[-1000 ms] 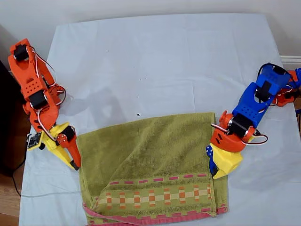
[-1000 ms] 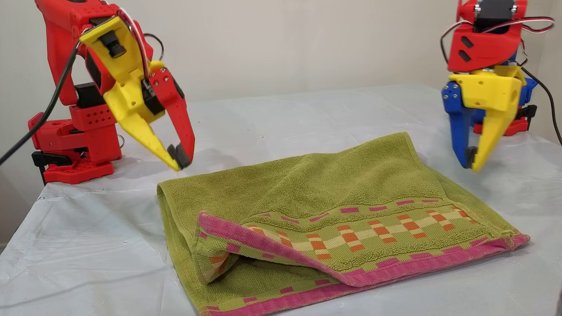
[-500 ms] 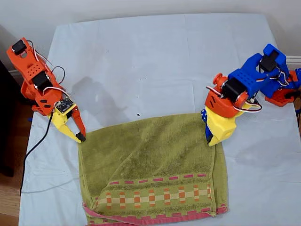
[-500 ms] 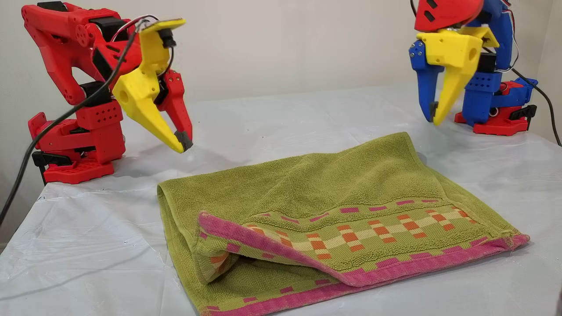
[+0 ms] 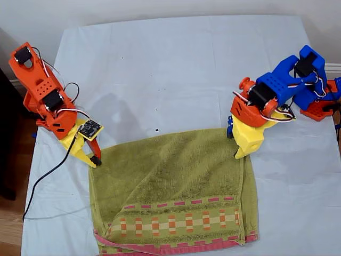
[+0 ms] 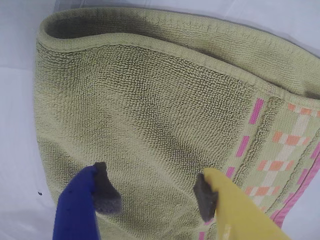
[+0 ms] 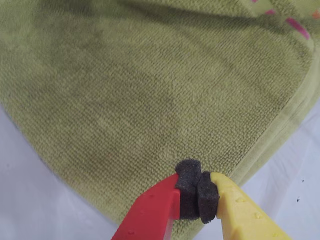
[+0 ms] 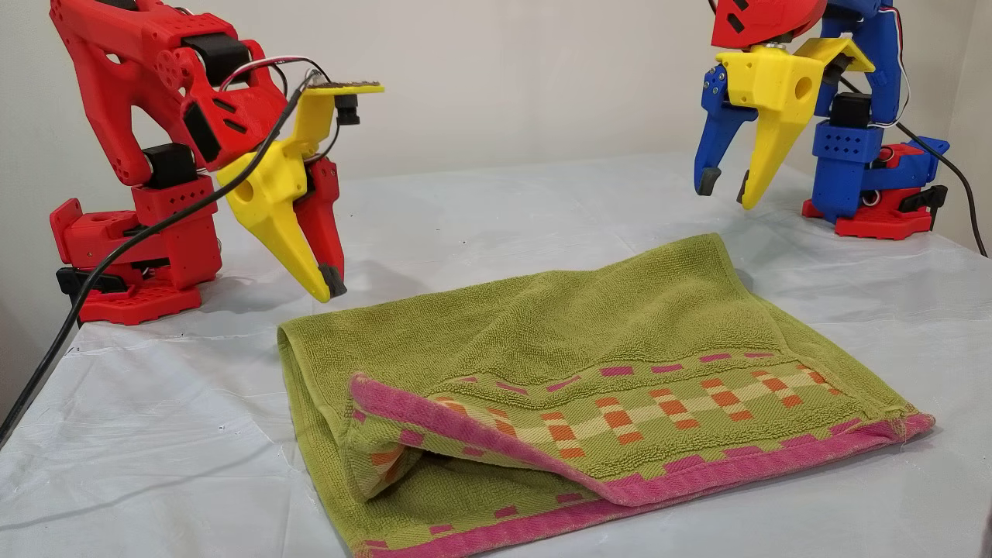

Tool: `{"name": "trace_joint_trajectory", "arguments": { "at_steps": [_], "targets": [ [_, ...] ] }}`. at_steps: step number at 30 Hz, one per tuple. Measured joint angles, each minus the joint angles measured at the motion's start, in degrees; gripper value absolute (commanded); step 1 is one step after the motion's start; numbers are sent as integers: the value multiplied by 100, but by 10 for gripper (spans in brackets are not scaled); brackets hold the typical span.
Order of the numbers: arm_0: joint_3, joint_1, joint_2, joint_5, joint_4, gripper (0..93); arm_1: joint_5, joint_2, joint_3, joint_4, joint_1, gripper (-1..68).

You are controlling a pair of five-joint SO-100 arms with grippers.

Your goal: Fold the towel.

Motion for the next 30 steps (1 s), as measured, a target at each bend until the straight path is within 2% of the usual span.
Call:
{"name": "trace_joint_trajectory", "arguments": {
  "at_steps": [7,9,11,12,14,15,16,18,24,30],
  "targets": [
    [-1635,9,-1107,-800,2136,197,79,88,185,0,35,338],
    [-1969,9,-1248,-835,2312,304,53,88,185,0,88,338],
    [-2101,9,-1292,-835,2312,352,9,88,185,0,132,354],
    [-2118,-18,-1292,-835,2232,379,-26,88,185,0,141,387],
    [-2118,-70,-1292,-791,1969,422,-62,88,185,0,114,516],
    [-2109,-88,-1292,-765,1863,437,-62,88,185,0,105,546],
    [-2065,-123,-1318,-721,1687,458,-62,88,185,0,97,605],
    [-2039,-167,-1441,-642,1494,483,-62,88,185,0,88,654],
    [-2039,-290,-1758,-598,1301,500,211,88,185,0,105,665],
    [-2039,-220,-1758,-1450,1986,499,431,88,264,0,105,652]
  ]
}}
